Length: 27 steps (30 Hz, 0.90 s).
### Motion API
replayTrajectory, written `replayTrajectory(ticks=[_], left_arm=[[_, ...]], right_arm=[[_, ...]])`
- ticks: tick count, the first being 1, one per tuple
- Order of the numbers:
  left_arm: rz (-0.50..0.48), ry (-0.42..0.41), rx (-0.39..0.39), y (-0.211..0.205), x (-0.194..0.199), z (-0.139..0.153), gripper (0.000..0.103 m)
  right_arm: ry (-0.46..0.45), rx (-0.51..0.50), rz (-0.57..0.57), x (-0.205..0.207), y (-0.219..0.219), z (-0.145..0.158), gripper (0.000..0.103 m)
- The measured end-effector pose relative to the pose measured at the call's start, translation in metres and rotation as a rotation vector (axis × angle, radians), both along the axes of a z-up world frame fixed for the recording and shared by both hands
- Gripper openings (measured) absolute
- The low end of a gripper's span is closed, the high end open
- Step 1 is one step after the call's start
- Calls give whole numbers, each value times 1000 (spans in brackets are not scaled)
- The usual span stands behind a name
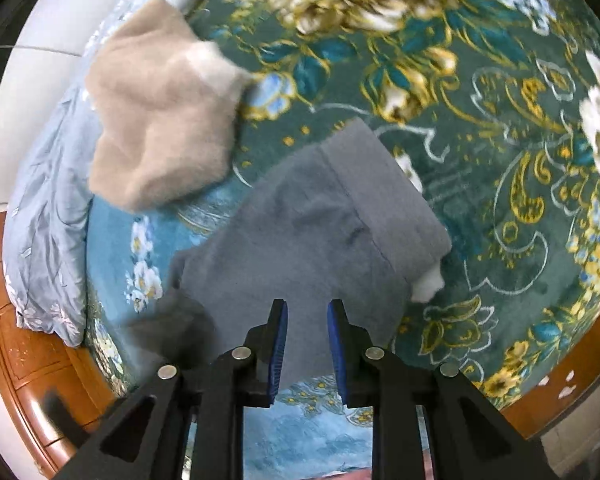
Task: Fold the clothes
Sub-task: 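Lay the grey garment flat and open both grippers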
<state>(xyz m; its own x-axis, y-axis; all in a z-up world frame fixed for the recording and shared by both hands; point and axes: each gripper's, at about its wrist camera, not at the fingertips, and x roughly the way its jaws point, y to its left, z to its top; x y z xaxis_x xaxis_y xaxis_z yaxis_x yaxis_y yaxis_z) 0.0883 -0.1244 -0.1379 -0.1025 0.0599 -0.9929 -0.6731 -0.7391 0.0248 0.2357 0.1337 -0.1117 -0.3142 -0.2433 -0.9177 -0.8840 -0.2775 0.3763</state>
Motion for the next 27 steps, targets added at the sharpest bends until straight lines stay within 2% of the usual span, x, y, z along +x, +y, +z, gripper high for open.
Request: replayTrajectory(ticks=[2, 4, 6, 8, 9, 10, 12, 16, 18, 23, 27], left_arm=[[-5, -68, -64, 16, 18, -26, 5], [12, -89, -88, 17, 24, -32, 6], [54, -119, -87, 12, 23, -33, 11], [104, -165, -81, 6, 18, -33, 24], [136, -203, -72, 1, 15, -32, 36], [165, -234, -55, -5, 13, -30, 43], [215, -259, -23, -18, 9, -23, 50], [387, -216, 31, -61, -5, 3, 54], [524, -189, 55, -91, -13, 15, 55], [820, -155, 106, -166, -32, 34, 55], [924, -136, 122, -207, -25, 43, 55]], right_arm=[[2, -14, 8, 4, 1, -5, 23], [5, -29, 17, 9, 2, -11, 23], [21, -41, 43, 5, 0, -14, 23], [38, -53, 69, 1, -3, -16, 23], [46, -60, 82, -1, -4, -18, 24], [55, -66, 95, -3, -5, -19, 25], [80, -86, 146, -15, -14, -22, 30], [133, -144, 260, -44, -43, -32, 38], [163, -172, 306, -60, -60, -35, 44], [223, -247, 374, -100, -94, -44, 50], [192, -280, 367, -127, -108, -56, 50]])
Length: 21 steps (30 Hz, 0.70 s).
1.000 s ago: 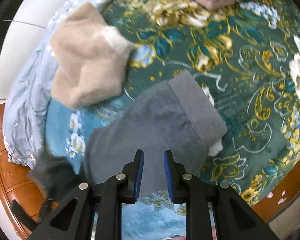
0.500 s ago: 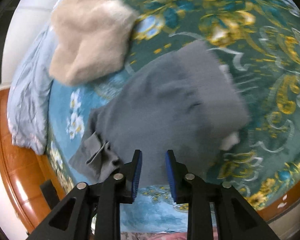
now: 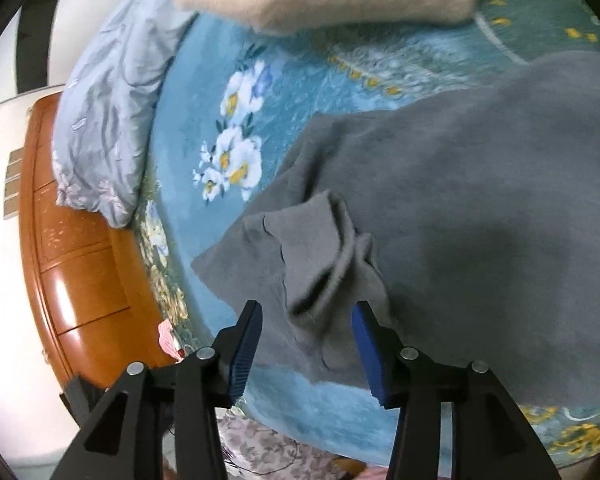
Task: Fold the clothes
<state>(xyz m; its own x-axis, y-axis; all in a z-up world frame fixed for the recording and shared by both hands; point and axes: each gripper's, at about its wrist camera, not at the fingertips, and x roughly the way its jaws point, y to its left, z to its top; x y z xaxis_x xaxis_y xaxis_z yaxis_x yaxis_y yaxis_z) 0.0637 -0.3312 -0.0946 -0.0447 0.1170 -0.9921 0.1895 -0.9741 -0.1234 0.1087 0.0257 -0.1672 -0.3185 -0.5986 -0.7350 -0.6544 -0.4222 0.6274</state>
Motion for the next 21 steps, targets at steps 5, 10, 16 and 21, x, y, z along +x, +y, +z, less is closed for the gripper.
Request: replayTrajectory(ticks=[5, 10, 16, 21], left_arm=[[67, -16, 3, -25, 21, -4, 55], [112, -64, 42, -34, 28, -17, 55], [101, -81, 58, -26, 21, -20, 55], [56, -76, 60, -14, 9, -15, 55]], right_arm=[[-9, -21, -2, -27, -15, -4, 9], [137, -69, -23, -15, -8, 26, 5], [-46, 19, 53, 7, -6, -5, 9], [-131, -17, -13, 22, -5, -26, 53]])
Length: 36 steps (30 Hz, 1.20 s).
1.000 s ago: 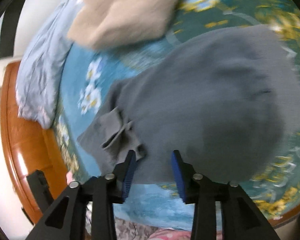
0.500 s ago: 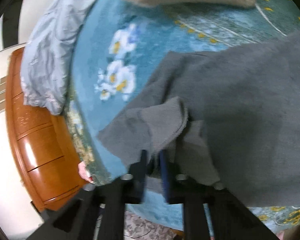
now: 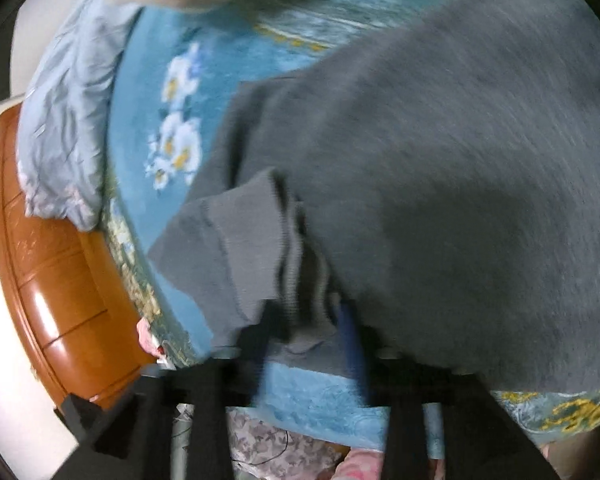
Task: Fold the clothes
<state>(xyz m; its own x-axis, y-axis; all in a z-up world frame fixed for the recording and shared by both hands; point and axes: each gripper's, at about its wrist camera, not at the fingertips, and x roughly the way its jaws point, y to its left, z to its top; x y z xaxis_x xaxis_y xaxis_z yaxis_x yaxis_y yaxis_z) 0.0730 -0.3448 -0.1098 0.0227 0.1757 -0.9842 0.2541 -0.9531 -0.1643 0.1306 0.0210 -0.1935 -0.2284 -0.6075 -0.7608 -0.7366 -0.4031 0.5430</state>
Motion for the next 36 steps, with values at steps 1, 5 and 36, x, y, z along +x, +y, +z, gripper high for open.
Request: replayTrajectory(ticks=[1, 5, 36], left_arm=[[0, 2, 3, 1, -2, 1, 55], [8, 4, 6, 3, -5, 4, 55], [-56, 0, -23, 29, 5, 20, 55]], right_arm=[[-7, -16, -15, 1, -1, -3, 53], [-21, -90, -80, 4, -3, -18, 53], [66, 143, 21, 12, 26, 23, 19]])
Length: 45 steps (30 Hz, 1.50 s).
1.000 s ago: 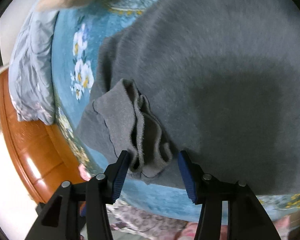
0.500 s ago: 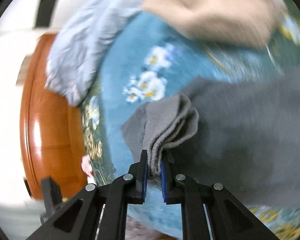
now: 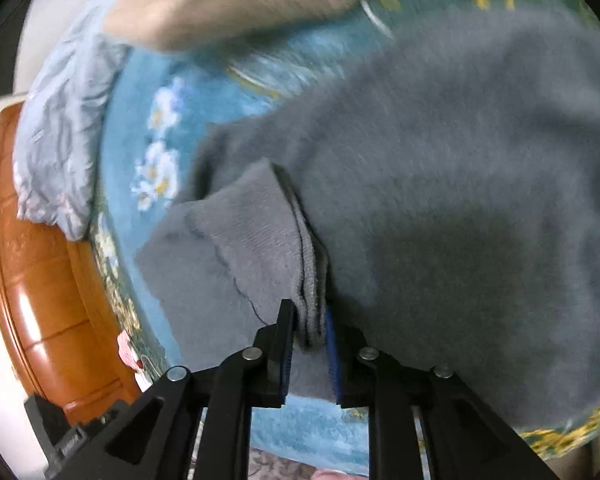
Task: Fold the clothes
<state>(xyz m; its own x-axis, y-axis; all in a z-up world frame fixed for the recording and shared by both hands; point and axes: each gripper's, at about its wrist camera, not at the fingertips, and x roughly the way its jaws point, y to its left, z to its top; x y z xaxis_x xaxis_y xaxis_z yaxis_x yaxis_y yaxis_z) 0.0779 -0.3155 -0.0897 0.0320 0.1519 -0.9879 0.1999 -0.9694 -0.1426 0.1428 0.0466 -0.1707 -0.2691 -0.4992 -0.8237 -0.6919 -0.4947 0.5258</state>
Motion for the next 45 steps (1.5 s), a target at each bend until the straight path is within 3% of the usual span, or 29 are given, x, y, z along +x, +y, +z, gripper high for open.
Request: replayTrajectory(ticks=[3, 5, 8, 12, 15, 19, 27, 28, 29, 33, 42, 45], left_arm=[[-33, 10, -2, 13, -5, 5, 55], [-66, 15, -7, 25, -7, 8, 55], [-97, 19, -4, 41, -9, 10, 55], [-119, 3, 4, 62, -6, 9, 55], [-139, 0, 1, 75, -2, 11, 55], [-174, -1, -17, 88, 2, 16, 55], [-242, -1, -56, 99, 10, 22, 55], [-242, -6, -56, 99, 11, 20, 55], [-242, -10, -56, 100, 12, 20, 55], [-249, -13, -42, 101, 13, 20, 55], [-228, 28, 2, 76, 3, 29, 55], [-192, 35, 17, 54, -2, 27, 55]], right_arm=[[106, 38, -29, 25, 21, 43, 33], [136, 56, -97, 53, 39, 61, 52], [126, 78, -252, 113, 71, 73, 57], [6, 32, -517, 182, 97, 44, 61], [32, -116, -678, 201, 106, 13, 62], [71, -185, -765, 192, 110, -10, 63], [45, -181, -793, 167, 119, -40, 60], [45, -174, -787, 164, 119, -40, 57], [51, -165, -772, 161, 120, -39, 45], [53, -152, -773, 154, 125, -33, 29], [262, -71, -664, 136, 127, 57, 18], [305, 2, -550, 109, 109, 95, 18]])
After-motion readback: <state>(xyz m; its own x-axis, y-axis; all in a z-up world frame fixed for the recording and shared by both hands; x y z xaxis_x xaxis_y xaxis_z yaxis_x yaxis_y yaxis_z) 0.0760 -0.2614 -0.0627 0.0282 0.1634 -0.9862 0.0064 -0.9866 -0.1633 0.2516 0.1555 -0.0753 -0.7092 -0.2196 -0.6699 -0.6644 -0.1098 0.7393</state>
